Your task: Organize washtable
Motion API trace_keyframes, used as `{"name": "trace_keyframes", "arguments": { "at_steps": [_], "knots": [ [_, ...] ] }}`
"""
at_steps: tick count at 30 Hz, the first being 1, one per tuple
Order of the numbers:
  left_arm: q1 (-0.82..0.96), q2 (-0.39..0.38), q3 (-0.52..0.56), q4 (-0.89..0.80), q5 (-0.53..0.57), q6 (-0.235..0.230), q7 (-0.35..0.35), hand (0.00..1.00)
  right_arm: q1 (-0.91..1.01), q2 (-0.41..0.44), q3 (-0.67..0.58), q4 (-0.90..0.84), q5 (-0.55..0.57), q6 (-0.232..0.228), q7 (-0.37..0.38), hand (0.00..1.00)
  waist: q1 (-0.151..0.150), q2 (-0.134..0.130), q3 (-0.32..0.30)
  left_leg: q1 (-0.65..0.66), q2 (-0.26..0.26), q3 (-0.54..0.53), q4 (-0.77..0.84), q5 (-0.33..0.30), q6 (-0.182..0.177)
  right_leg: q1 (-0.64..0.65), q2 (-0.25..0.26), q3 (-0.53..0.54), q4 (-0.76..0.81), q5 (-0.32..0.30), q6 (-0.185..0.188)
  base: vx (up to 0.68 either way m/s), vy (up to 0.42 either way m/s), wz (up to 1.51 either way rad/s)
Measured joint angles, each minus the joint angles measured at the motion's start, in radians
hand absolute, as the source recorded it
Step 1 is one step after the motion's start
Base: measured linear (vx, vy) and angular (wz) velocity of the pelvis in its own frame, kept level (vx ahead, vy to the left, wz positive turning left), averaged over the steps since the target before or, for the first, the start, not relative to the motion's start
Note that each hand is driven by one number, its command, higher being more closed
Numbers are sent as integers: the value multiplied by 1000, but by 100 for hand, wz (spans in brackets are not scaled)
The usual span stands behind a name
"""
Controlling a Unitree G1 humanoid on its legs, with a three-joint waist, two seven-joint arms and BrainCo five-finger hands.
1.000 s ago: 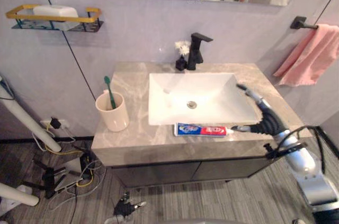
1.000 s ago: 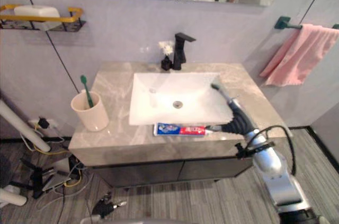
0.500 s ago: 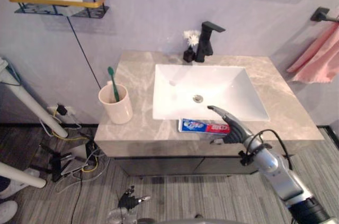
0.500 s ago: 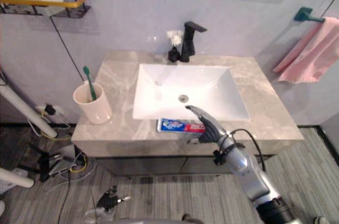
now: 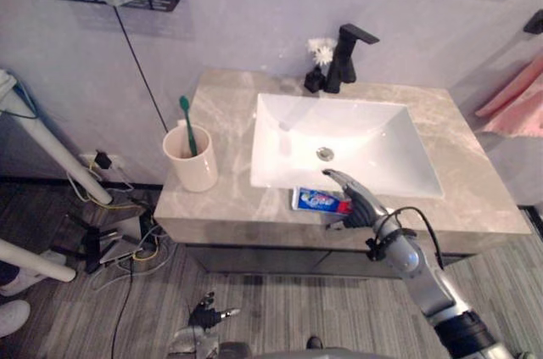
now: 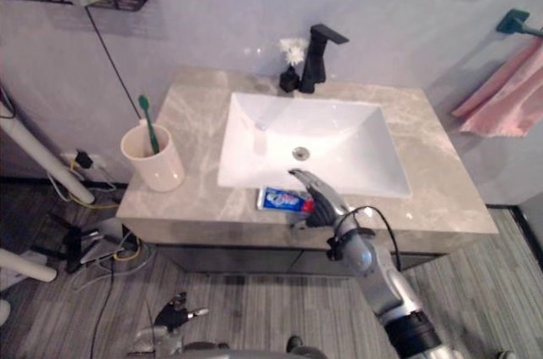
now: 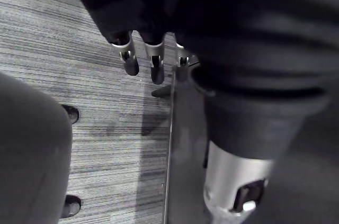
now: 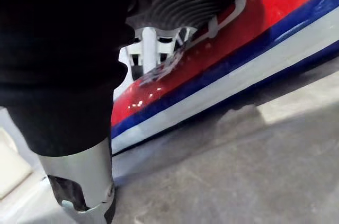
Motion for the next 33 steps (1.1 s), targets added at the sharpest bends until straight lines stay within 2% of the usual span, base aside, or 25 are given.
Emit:
{"name": "trace_keyframes", "arguments": {
  "at_steps": [6,28,29,33],
  "knots": [
    [-1,0,0,0,0,0,4,0,0,14,-10,-1,-64,-4,-1,100,2,-1,2,-1,1,-8,-1,3,-5,-5,2,-4,0,1,1,-36,-12,2],
    [-1,0,1,0,0,-2,3,0,18,15,-27,-12,-38,-35,1,100,0,0,4,-1,2,-12,-7,3,-5,3,3,-5,-10,1,1,0,0,0],
    [-1,0,2,-1,0,-3,3,0,19,15,-30,-17,-36,-38,1,0,0,0,9,-1,2,-12,-7,3,-5,3,3,-5,-10,1,1,0,0,0],
    [-4,-1,3,-2,0,-7,3,0,45,21,-37,-48,-35,-37,-2,0,-1,3,19,-2,2,-13,-7,4,-5,3,3,-6,-10,1,1,0,0,0]
  ]
}}
